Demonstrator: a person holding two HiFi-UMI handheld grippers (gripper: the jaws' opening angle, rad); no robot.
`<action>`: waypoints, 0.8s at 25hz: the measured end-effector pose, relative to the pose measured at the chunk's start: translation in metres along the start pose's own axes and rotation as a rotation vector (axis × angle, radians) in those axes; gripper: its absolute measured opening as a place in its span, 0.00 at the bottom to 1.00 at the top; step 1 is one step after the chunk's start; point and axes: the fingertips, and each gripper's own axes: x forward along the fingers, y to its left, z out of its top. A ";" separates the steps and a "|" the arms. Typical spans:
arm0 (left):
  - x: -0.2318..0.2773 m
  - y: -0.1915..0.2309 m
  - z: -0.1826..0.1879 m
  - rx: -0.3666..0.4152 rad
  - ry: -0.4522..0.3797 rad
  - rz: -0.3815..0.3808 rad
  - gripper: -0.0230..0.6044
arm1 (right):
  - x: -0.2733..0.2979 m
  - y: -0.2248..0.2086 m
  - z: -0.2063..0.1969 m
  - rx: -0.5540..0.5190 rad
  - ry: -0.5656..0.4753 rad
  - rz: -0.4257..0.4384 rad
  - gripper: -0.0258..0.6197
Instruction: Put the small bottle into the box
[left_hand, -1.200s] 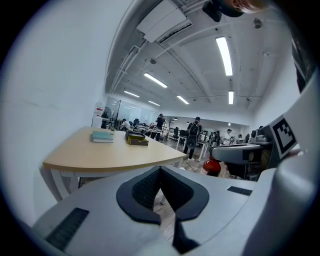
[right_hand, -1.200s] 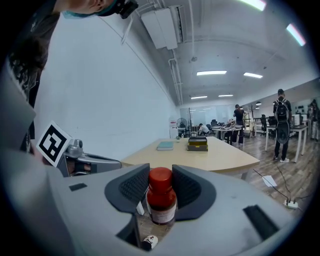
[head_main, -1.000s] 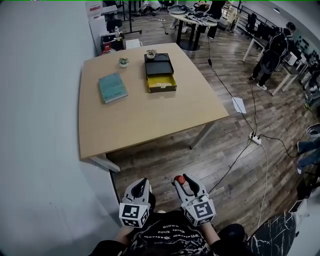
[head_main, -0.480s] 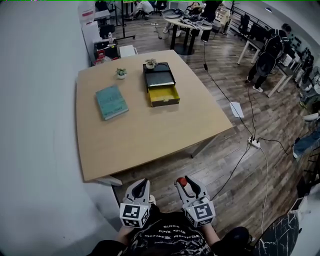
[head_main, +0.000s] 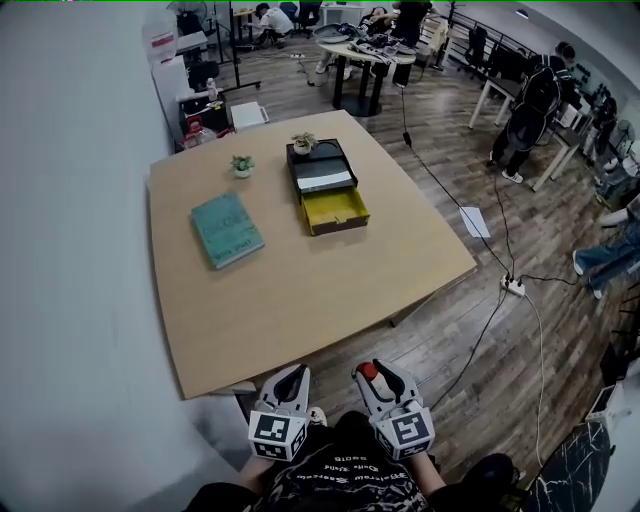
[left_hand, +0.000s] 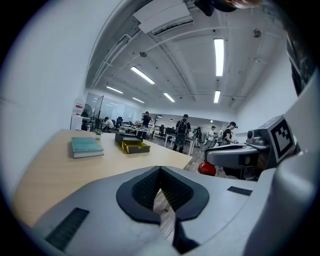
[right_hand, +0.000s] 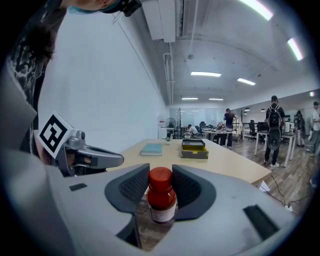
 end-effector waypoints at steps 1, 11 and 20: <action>0.002 0.004 0.002 -0.002 -0.002 -0.002 0.04 | 0.003 0.000 0.002 0.002 0.000 -0.003 0.27; 0.035 0.039 0.012 -0.048 -0.004 0.050 0.04 | 0.050 -0.018 0.016 0.021 -0.016 0.018 0.27; 0.100 0.074 0.034 -0.068 -0.004 0.127 0.04 | 0.122 -0.067 0.034 0.001 -0.020 0.086 0.27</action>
